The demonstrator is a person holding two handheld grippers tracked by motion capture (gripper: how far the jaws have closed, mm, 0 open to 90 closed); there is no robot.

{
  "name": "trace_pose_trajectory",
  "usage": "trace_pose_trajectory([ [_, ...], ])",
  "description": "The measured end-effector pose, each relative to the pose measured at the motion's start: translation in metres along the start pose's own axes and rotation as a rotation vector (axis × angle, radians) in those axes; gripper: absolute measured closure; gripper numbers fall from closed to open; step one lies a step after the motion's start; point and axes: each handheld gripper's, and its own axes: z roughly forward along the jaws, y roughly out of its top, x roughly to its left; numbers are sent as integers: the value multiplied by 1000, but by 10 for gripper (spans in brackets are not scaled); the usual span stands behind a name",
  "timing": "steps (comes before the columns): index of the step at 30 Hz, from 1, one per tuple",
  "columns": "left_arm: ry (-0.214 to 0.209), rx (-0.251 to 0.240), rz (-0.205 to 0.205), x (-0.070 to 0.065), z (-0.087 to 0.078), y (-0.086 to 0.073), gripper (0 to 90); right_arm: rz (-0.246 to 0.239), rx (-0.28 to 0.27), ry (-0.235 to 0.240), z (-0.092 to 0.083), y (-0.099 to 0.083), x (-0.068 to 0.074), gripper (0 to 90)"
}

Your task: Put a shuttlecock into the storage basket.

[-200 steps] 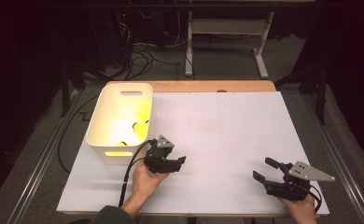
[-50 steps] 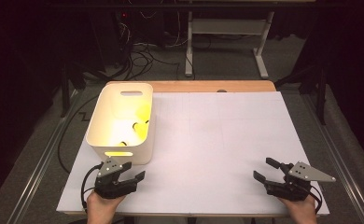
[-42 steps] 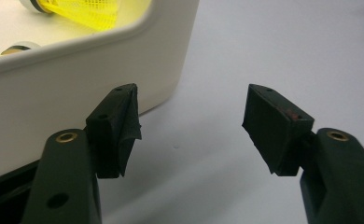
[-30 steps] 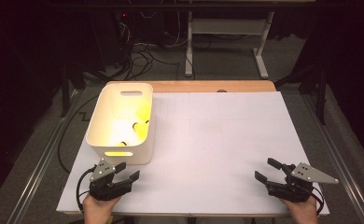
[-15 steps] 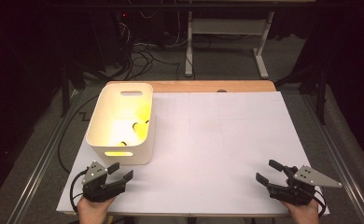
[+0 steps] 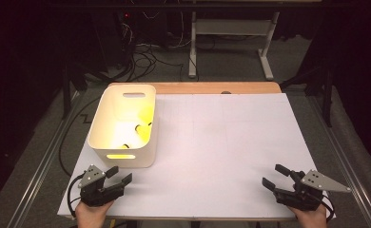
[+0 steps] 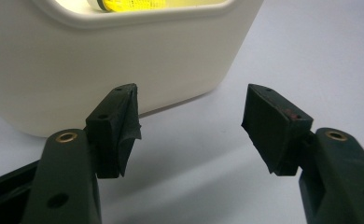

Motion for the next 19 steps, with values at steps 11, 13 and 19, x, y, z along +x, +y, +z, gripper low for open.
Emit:
trace_pose_trajectory([
  [11, -12, 2, 4, 0, 1, -2, 363, -13, 21, -4, 2, 0, 0, 274],
  [13, -15, -3, -1, 0, 1, -2, 363, -12, 21, -3, 2, 0, 0, 274],
  [19, -18, -7, 11, 0, 0, -2, 360, -8, 19, -2, 2, 0, 0, 274],
])
